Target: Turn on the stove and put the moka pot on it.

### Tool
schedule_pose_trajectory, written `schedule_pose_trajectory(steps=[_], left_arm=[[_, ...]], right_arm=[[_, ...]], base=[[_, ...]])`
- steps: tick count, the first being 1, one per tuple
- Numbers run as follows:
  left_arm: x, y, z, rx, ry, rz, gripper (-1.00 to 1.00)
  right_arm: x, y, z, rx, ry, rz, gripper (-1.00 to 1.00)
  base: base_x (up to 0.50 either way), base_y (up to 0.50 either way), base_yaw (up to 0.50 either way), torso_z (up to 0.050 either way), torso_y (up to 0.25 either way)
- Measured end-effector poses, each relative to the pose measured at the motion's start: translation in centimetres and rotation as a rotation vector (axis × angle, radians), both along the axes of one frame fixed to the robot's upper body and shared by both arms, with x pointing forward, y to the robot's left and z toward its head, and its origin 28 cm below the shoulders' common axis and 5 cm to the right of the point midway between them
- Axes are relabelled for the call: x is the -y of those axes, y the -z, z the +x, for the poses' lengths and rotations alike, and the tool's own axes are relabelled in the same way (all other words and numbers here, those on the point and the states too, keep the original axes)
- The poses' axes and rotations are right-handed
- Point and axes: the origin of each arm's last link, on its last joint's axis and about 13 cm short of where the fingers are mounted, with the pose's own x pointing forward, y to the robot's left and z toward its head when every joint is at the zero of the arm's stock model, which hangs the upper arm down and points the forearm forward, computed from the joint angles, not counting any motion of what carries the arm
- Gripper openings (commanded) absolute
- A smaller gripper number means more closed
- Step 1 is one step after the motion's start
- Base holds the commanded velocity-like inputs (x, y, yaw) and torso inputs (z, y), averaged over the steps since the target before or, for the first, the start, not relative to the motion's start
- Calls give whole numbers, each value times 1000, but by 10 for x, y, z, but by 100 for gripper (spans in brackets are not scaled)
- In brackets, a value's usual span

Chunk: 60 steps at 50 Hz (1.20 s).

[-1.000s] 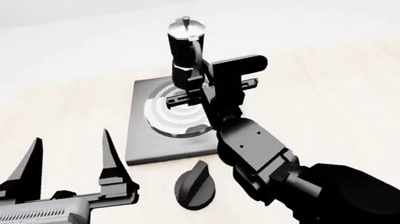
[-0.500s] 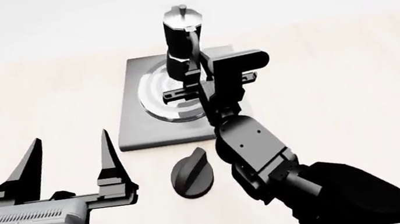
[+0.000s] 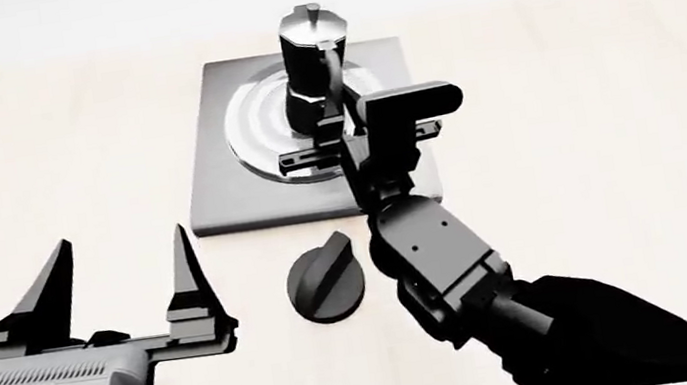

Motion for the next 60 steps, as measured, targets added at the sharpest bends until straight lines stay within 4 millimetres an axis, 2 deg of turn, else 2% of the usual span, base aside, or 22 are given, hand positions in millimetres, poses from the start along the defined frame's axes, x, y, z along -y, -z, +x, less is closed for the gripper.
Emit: schedule_pose_trajectory(steps=[23, 24, 60], left_arm=[[0, 0, -1, 12, 2, -13, 100], [0, 0, -1, 12, 2, -14, 100], [0, -3, 0, 20, -2, -12, 100]], right_arm=[[0, -4, 1, 19, -3, -12, -100], [0, -4, 1, 19, -3, -13, 100], [-3, -8, 0, 65, -39, -9, 100]], base=[[0, 0, 0, 1, -12], [0, 0, 0, 0, 0], [0, 0, 0, 0, 0]])
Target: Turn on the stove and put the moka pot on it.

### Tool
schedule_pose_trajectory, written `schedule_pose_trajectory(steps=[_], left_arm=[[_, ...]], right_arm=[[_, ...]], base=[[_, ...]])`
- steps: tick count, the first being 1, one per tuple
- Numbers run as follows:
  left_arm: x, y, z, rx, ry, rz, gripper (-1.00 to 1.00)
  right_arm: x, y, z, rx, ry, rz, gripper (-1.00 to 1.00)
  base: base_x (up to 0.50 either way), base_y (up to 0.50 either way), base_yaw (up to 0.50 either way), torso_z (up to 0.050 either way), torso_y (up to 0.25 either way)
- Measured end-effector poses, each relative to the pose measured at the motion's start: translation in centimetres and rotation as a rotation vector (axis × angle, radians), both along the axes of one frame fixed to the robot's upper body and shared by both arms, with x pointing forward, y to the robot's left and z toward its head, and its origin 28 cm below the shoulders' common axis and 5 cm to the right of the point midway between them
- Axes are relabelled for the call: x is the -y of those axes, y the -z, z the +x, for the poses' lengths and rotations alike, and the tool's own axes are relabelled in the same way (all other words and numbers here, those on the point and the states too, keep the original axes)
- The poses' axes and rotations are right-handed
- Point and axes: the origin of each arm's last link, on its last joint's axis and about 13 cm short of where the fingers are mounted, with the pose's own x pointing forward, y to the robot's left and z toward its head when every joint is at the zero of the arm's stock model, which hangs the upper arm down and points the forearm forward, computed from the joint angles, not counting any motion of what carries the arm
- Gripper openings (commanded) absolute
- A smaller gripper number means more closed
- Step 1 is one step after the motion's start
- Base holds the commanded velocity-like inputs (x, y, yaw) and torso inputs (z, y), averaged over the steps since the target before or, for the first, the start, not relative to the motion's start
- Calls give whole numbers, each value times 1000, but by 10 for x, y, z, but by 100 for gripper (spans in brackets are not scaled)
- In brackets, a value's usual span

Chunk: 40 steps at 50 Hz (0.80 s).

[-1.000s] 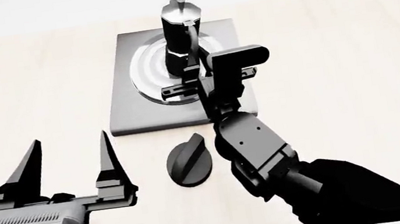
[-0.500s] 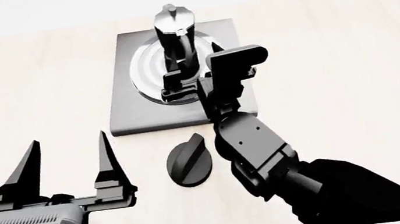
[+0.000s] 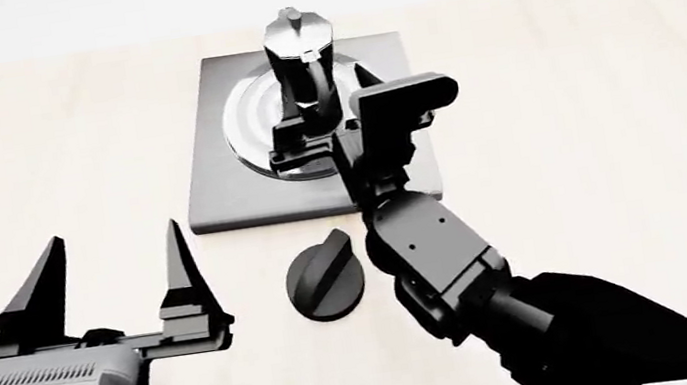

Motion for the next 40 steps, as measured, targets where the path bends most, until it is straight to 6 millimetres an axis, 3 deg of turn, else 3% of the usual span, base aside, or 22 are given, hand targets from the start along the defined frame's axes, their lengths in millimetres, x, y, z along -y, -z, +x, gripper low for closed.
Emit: schedule_pose_trajectory(steps=[6, 14, 30, 40], left_arm=[[0, -12, 3, 21, -11, 19, 100], [3, -37, 9, 78, -24, 47, 100], [6, -107, 8, 262, -67, 129, 100], [5, -138, -3, 370, -83, 162, 100]], right_arm=[[0, -15, -5, 54, -23, 23, 100], [2, -49, -25, 153, -55, 53, 100], [22, -125, -89, 371, -78, 97, 100], [44, -167, -131, 517, -15, 93, 100]], base=[[0, 0, 0, 0, 0], [0, 0, 0, 0, 0], [0, 0, 0, 0, 0], [0, 0, 0, 0, 0]])
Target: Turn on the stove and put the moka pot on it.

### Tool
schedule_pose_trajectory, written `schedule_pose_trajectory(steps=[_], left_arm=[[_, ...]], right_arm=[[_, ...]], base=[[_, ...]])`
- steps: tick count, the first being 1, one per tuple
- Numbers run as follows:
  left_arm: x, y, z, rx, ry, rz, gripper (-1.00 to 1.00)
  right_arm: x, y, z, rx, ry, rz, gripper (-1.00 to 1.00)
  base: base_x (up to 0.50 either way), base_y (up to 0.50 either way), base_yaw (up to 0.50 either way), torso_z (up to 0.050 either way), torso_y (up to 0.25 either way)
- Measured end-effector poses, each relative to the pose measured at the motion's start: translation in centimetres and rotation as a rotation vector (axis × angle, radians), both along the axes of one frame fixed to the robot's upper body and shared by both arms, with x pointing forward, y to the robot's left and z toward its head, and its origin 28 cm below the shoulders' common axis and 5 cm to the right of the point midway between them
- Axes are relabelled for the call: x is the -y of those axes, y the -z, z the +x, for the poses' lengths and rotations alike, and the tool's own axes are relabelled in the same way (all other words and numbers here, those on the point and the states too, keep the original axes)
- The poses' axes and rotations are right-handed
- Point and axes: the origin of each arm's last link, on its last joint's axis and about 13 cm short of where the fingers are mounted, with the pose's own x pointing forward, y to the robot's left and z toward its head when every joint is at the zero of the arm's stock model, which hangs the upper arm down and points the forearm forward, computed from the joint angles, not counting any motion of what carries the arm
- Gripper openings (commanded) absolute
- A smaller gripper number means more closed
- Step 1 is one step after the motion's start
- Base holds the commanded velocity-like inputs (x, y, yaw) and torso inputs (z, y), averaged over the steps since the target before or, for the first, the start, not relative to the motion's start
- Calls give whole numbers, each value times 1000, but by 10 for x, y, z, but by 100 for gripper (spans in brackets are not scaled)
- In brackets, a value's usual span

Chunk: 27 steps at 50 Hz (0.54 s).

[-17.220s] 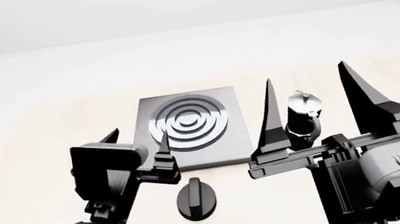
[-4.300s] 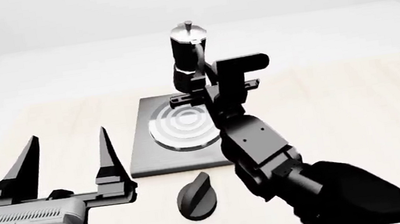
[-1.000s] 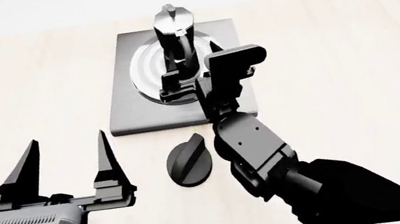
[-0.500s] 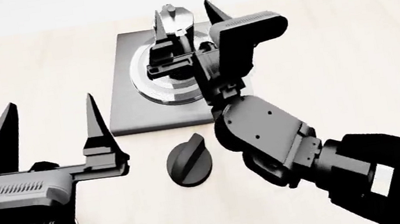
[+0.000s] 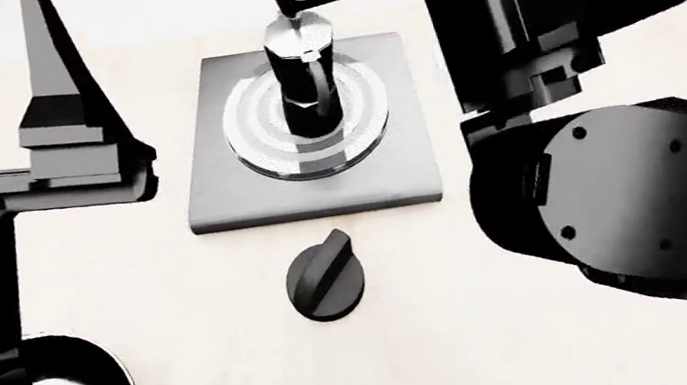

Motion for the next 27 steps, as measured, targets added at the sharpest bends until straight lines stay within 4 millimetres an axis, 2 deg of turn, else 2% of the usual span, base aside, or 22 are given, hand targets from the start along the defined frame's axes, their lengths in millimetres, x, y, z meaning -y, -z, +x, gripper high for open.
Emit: schedule_pose_trajectory(steps=[6, 13, 27], left_arm=[[-1, -8, -6, 41, -7, 14, 100], [-2, -11, -11, 65, -13, 21, 100], [-4, -9, -15, 73, -19, 18, 100]], right_arm=[[16, -12, -20, 67, 61, -1, 100], [32, -17, -36, 113, 125, 5, 100], [58, -16, -54, 148, 219, 27, 100]], base=[[0, 0, 0, 0, 0], [0, 0, 0, 0, 0], [0, 0, 0, 0, 0]])
